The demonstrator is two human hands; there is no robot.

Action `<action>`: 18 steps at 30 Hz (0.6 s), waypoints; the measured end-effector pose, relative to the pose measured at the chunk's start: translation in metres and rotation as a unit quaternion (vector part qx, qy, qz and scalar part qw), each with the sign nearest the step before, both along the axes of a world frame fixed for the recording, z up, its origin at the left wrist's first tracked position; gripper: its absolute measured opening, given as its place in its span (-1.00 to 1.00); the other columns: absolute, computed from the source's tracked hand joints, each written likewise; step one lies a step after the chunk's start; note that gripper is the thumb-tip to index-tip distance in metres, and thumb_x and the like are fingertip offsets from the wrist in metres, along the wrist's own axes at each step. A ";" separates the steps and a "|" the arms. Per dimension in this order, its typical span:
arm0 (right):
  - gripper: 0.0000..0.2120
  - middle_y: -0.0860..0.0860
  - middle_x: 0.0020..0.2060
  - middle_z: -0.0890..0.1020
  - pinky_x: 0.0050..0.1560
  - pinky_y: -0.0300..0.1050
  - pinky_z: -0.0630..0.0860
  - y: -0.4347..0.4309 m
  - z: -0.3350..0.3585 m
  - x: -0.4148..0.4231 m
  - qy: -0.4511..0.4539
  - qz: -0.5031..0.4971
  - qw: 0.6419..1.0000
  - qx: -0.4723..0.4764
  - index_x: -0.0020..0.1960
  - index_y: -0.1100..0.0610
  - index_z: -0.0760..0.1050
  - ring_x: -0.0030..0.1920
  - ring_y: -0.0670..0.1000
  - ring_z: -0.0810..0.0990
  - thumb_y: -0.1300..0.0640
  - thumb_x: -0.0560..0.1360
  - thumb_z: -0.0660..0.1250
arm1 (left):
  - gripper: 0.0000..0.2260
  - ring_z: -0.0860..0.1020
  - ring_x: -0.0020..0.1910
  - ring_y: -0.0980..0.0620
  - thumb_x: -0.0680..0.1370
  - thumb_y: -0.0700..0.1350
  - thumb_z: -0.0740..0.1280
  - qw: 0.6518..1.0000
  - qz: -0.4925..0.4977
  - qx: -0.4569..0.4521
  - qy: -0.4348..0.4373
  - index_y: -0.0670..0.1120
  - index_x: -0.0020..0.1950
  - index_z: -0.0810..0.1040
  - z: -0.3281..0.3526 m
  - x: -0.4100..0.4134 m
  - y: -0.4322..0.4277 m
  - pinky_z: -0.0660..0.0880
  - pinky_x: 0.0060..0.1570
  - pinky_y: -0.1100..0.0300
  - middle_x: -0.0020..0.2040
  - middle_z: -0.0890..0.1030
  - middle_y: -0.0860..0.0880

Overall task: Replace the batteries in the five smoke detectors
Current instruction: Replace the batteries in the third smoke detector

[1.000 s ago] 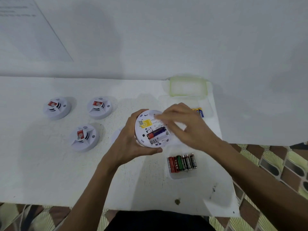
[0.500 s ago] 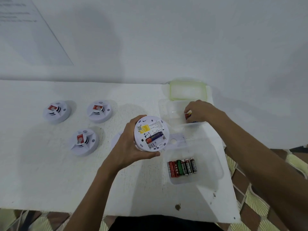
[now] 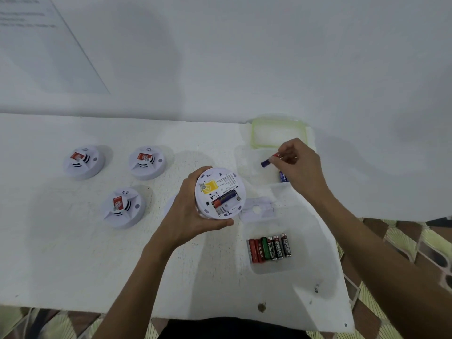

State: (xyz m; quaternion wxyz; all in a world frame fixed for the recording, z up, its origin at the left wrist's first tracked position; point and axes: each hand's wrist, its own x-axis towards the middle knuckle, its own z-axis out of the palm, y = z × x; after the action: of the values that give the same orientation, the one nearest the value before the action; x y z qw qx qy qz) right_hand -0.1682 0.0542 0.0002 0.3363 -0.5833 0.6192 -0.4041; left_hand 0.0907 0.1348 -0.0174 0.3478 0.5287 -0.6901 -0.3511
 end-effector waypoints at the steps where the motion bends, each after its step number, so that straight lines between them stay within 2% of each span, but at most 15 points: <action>1: -0.87 0.00 -0.22 0.63 -0.19 -0.24 0.51 0.011 0.006 0.005 -0.035 -0.012 0.999 -0.007 -0.10 0.15 0.54 -0.25 -0.10 0.55 0.22 0.42 0.48 | -0.13 0.43 0.31 0.11 0.17 0.30 0.52 1.000 0.004 0.002 0.001 0.28 0.38 0.18 0.000 0.000 -0.001 0.50 0.21 -0.05 0.35 0.37 0.17; 5: -0.89 0.00 -0.26 0.65 -0.13 -0.15 0.51 0.054 0.025 0.026 -0.166 -0.021 0.986 -0.013 -0.12 0.15 0.59 -0.23 -0.04 0.55 0.22 0.41 0.51 | -0.12 0.42 0.31 0.14 0.16 0.35 0.50 1.000 0.014 -0.001 -0.004 0.30 0.38 0.16 0.001 -0.003 -0.003 0.50 0.20 -0.03 0.35 0.37 0.17; 7: -0.90 -0.04 -0.27 0.65 -0.12 -0.19 0.52 0.072 0.029 0.038 -0.182 -0.003 0.983 -0.015 -0.11 0.15 0.60 -0.23 -0.06 0.57 0.23 0.41 0.50 | -0.14 0.41 0.31 0.13 0.17 0.38 0.47 1.000 0.015 -0.007 -0.009 0.35 0.37 0.13 0.001 -0.004 -0.004 0.50 0.21 -0.04 0.36 0.36 0.15; 11: -0.93 -0.14 -0.31 0.62 -0.13 -0.28 0.52 0.094 0.022 0.055 -0.141 0.032 0.989 -0.023 -0.09 0.11 0.61 -0.27 -0.12 0.56 0.21 0.44 0.48 | -0.14 0.40 0.33 0.11 0.17 0.42 0.44 1.000 0.012 -0.018 -0.015 0.40 0.36 0.10 0.002 -0.007 -0.004 0.47 0.25 -0.04 0.39 0.34 0.13; 13: -0.94 -0.17 -0.26 0.62 -0.12 -0.28 0.51 0.098 0.015 0.058 -0.118 0.030 0.992 -0.022 -0.07 0.07 0.62 -0.24 -0.11 0.56 0.17 0.47 0.46 | -0.15 0.39 0.34 0.13 0.18 0.42 0.44 1.000 0.007 -0.025 -0.012 0.42 0.36 0.08 0.003 -0.007 -0.004 0.45 0.28 -0.03 0.38 0.33 0.17; 16: -0.89 -0.09 -0.02 0.61 -0.09 -0.27 0.56 0.103 0.005 0.065 -0.076 0.008 0.996 -0.055 -0.01 0.02 0.59 -0.04 -0.07 0.57 0.11 0.47 0.45 | -0.17 0.38 0.34 0.15 0.19 0.44 0.41 1.000 0.001 -0.029 -0.010 0.44 0.35 0.06 0.004 -0.008 -0.002 0.41 0.32 0.02 0.36 0.32 0.24; 18: -0.83 -0.01 0.11 0.55 -0.07 -0.33 0.58 0.108 -0.001 0.071 -0.072 -0.002 0.994 -0.087 0.06 0.10 0.58 0.11 -0.10 0.55 0.11 0.48 0.43 | -0.17 0.38 0.34 0.18 0.19 0.45 0.40 1.000 0.000 -0.025 -0.001 0.42 0.36 0.08 0.004 -0.009 0.000 0.39 0.33 0.09 0.35 0.31 0.30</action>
State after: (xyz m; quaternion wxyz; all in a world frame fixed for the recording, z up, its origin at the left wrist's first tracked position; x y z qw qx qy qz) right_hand -0.0969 0.1620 -0.0011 0.3268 -0.5786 0.5572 -0.4979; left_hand 0.0814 0.1343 -0.0130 0.3602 0.5205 -0.6990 -0.3327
